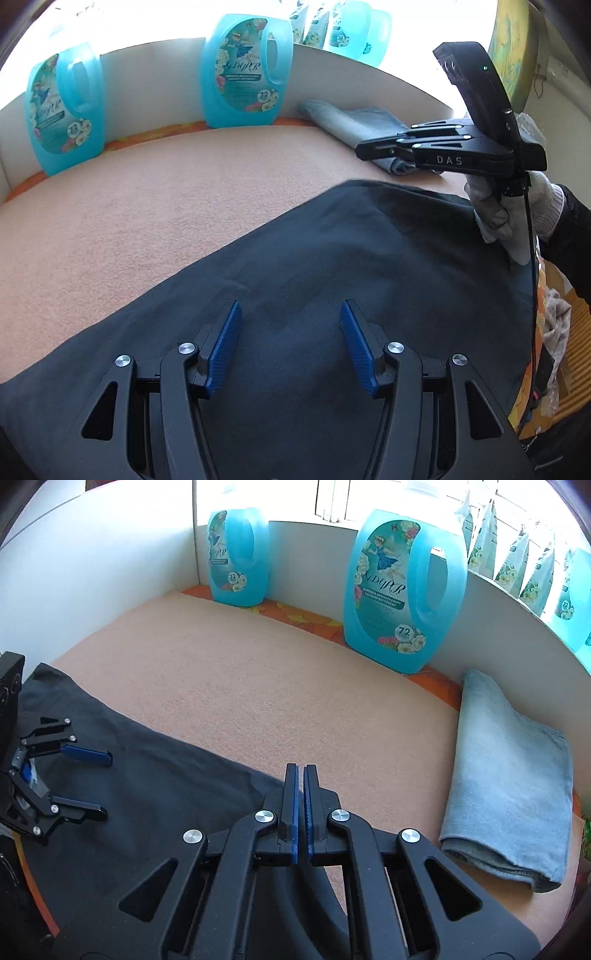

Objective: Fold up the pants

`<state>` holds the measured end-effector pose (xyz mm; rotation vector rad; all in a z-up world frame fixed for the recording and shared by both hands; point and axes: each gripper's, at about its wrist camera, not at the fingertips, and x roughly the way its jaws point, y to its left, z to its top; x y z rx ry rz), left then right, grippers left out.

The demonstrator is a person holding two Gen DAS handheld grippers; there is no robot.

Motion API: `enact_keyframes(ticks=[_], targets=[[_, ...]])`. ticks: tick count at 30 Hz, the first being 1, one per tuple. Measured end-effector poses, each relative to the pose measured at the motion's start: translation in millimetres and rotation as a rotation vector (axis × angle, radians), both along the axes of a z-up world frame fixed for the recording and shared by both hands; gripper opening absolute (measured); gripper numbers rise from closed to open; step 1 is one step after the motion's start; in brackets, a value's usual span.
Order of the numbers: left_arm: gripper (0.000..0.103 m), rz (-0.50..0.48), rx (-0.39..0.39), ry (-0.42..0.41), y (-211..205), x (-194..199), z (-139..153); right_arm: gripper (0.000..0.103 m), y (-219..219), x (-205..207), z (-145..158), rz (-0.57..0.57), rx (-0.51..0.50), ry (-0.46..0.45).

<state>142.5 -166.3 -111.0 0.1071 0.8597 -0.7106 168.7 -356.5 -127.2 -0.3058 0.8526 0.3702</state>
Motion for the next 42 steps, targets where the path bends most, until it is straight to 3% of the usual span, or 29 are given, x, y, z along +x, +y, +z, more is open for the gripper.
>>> enact_keyframes(ticks=[2,7,9,11,12,20,30,35,42], targets=[[0.055,0.026,-0.008,-0.007,5.7,0.4,3.4,0.003,-0.6,4.1,-7.3,-0.03,-0.037,0.005],[0.055,0.097,-0.041,-0.042,35.5,-14.0,21.4,0.005,-12.7,3.3,8.9,-0.095,0.058,0.011],[0.055,0.139,-0.057,-0.052,55.9,-24.0,27.7,0.014,-7.7,-3.1,20.2,-0.087,0.076,-0.009],[0.055,0.189,-0.072,-0.064,76.2,-33.2,33.4,0.04,2.0,-12.4,31.7,-0.072,0.091,-0.044],[0.055,0.218,-0.078,-0.071,85.3,-35.6,35.8,0.041,7.9,-17.2,37.2,-0.058,0.101,-0.057],[0.055,0.486,-0.138,-0.097,186.0,-92.1,39.8,0.041,65.8,-45.1,61.0,0.048,0.193,-0.053],[0.055,0.799,-0.188,-0.083,301.0,-142.0,21.1,0.042,173.9,-44.5,68.6,0.224,0.225,-0.023],[0.055,0.912,-0.241,-0.065,345.1,-150.8,5.7,0.05,232.4,-38.2,70.4,0.326,0.234,0.001],[0.055,0.981,-0.295,-0.032,373.6,-148.0,-19.4,0.051,338.4,-29.4,64.2,0.496,0.273,0.1]])
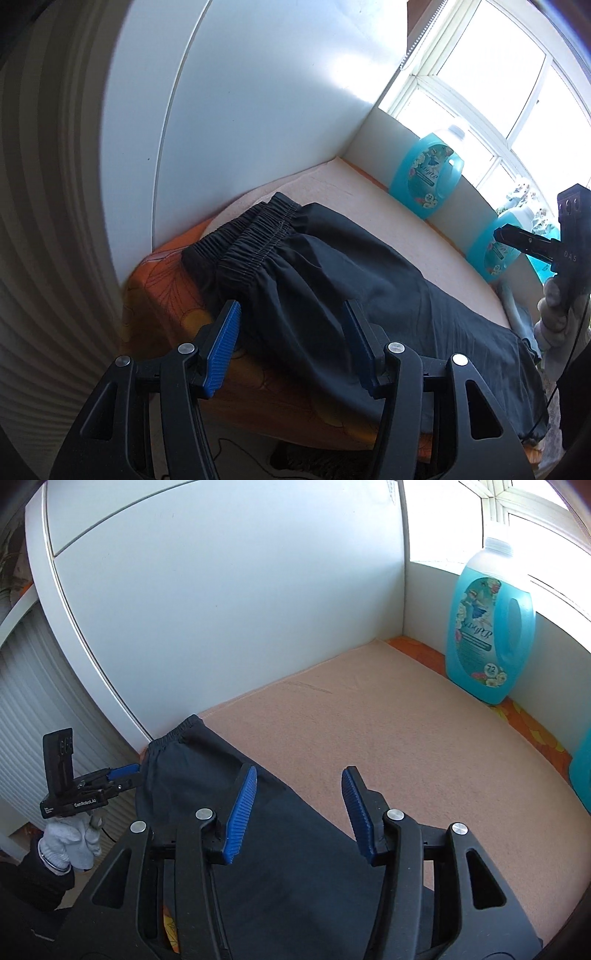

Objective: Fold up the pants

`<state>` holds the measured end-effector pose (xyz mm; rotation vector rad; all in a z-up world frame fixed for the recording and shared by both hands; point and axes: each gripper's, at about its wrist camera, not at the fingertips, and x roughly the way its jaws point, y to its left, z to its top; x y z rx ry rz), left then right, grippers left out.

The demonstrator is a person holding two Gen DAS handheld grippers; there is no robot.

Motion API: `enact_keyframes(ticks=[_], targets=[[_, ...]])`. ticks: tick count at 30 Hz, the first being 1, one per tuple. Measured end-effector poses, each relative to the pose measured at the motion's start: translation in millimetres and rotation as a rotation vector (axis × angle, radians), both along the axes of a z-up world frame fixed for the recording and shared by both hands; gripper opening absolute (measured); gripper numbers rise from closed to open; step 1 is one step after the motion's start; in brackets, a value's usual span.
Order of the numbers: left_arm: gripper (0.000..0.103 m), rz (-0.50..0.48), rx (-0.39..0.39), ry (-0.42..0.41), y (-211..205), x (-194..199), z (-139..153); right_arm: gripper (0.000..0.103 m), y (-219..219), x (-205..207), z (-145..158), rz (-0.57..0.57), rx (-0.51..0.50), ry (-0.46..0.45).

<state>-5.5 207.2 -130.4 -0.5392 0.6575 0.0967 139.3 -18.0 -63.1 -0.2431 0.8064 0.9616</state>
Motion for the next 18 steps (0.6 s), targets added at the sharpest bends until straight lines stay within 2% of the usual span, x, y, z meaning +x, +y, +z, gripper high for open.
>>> enact_keyframes(ticks=[4,11,16,18], targets=[[0.055,0.015,-0.09,-0.027,12.3,1.5,-8.1,0.051,71.1,4.2,-14.5,0.111,-0.009,0.058],[0.053,0.025,-0.09,-0.056,14.7,7.4,-8.8,0.051,180.3,3.6,-53.0,0.241,-0.084,0.1],[0.052,0.051,-0.077,-0.066,17.1,11.7,-10.4,0.051,222.4,8.5,-92.3,0.273,-0.155,0.179],[0.046,0.059,-0.059,-0.066,17.3,13.8,-10.4,0.051,229.7,9.9,-105.1,0.272,-0.175,0.208]])
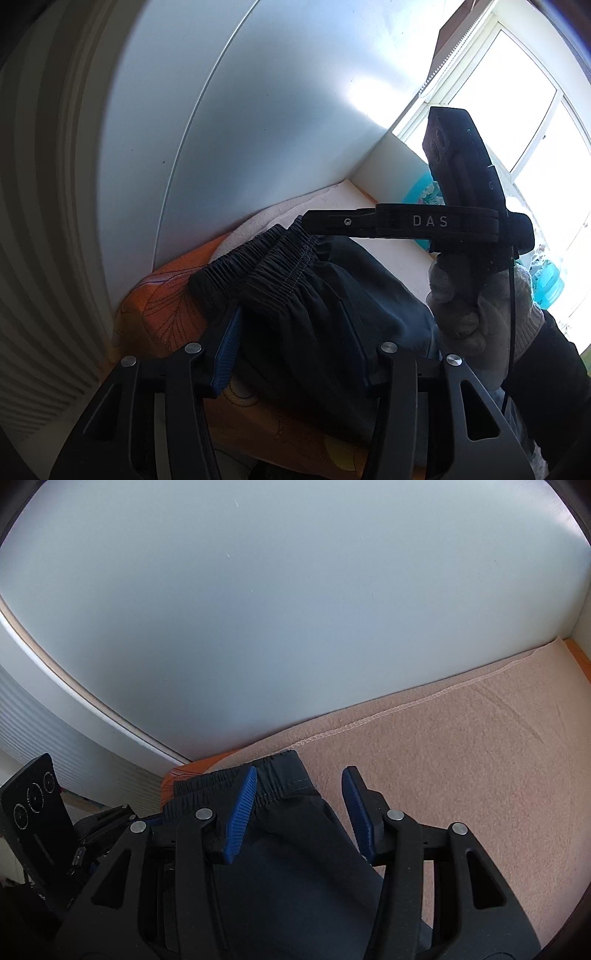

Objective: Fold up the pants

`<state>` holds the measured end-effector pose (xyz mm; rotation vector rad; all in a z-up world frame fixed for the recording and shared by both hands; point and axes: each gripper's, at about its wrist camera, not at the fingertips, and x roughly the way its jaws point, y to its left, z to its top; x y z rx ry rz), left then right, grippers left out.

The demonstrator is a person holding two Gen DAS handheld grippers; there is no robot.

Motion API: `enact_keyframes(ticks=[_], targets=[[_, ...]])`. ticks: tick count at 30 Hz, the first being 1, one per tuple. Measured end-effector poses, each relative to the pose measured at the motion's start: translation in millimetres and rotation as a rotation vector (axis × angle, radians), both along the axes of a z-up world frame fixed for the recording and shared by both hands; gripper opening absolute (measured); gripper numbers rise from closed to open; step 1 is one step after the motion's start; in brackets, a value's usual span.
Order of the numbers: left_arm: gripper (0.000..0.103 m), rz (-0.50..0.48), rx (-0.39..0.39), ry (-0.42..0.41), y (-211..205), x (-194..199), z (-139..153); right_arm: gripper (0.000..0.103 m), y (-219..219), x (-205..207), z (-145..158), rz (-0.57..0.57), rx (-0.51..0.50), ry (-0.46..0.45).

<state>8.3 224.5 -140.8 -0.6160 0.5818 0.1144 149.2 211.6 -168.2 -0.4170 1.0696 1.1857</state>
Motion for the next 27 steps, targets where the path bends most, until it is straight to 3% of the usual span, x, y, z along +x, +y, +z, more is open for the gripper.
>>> enact_keyframes(ticks=[1,4,9,17,22,24,27], targets=[[0.039,0.003,0.009,0.0,0.1,0.2,-0.4,0.05,0.5,-0.8,-4.5,-0.003,-0.004,0.018],[0.026,0.02,0.038,-0.014,0.8,-0.6,-0.2,0.03,-1.4,-7.1,-6.0,-0.008,0.013,0.03],[0.023,0.026,0.043,-0.042,6.4,-0.7,-2.0,0.011,-12.1,-20.3,7.5,-0.017,0.062,0.014],[0.02,0.047,0.065,-0.071,15.2,-12.0,2.9,0.009,2.2,-41.9,25.7,-0.011,0.102,-0.031],[0.02,0.036,0.04,-0.034,24.9,-13.4,-4.8,0.009,12.6,-47.4,12.8,-0.018,0.027,-0.083],[0.02,0.038,0.029,-0.032,26.4,-17.8,-6.7,0.01,10.6,-48.0,8.0,-0.031,0.006,-0.085],[0.026,0.051,0.041,-0.023,25.4,-24.3,-5.7,0.02,1.1,-49.1,12.6,-0.05,0.009,-0.105]])
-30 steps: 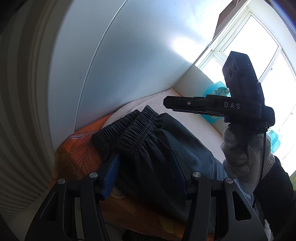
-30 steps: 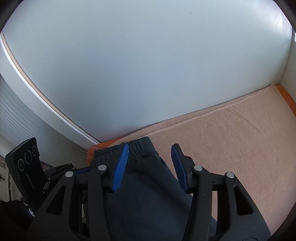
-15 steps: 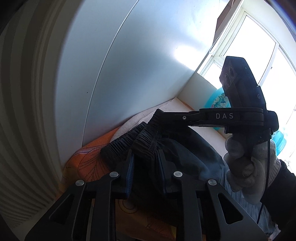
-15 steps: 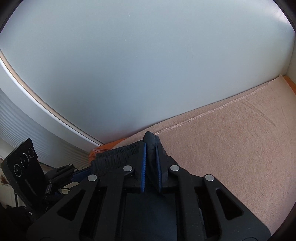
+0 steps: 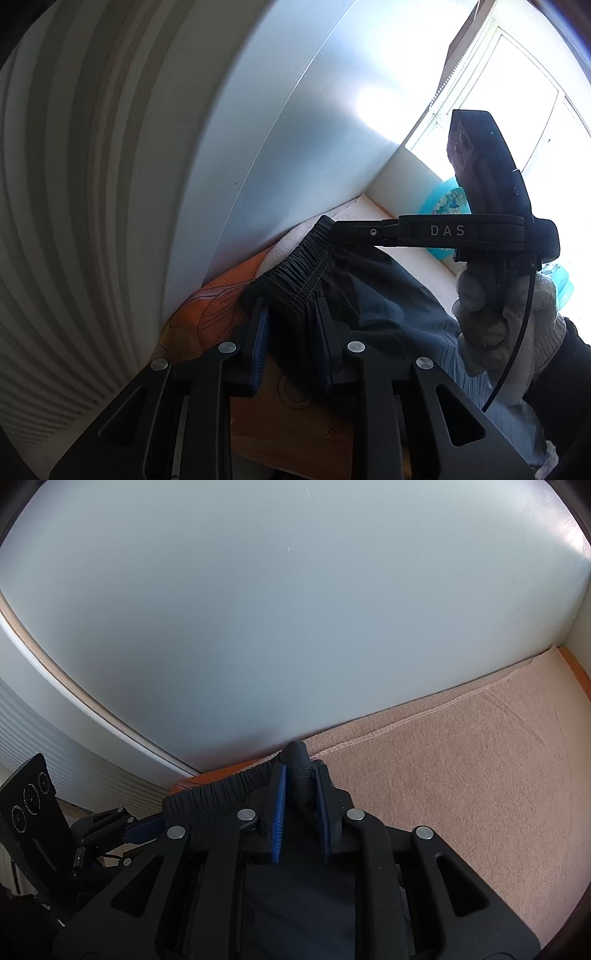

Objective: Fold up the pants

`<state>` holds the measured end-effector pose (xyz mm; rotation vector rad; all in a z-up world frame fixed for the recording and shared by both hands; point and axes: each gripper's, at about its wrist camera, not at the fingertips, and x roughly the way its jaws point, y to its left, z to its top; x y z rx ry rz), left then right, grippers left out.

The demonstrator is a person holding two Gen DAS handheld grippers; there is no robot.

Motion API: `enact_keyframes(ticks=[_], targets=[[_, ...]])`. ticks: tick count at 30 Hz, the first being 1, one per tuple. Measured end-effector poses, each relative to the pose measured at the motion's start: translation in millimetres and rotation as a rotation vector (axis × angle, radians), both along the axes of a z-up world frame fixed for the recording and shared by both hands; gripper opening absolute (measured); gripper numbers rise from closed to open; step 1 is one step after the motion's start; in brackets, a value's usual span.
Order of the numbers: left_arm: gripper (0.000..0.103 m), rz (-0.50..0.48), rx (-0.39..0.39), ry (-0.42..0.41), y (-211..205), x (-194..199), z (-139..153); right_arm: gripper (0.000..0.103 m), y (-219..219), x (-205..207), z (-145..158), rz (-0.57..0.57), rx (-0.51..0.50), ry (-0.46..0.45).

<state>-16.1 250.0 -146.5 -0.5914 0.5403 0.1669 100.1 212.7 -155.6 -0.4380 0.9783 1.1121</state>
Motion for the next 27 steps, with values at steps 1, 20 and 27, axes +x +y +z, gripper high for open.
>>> enact_keyframes(ticks=[1,20,27], targets=[[0.034,0.007,0.003,0.005,-0.4,-0.4,0.4,0.02,-3.9,-2.8,3.4,-0.006,-0.001,-0.025],[0.054,0.042,-0.012,0.022,4.9,14.5,-6.9,0.045,-24.1,1.6,-14.5,-0.099,-0.009,0.271],[0.037,0.059,-0.033,0.001,6.4,20.0,-12.2,0.059,-12.6,7.9,-45.6,-0.138,-0.031,0.367]])
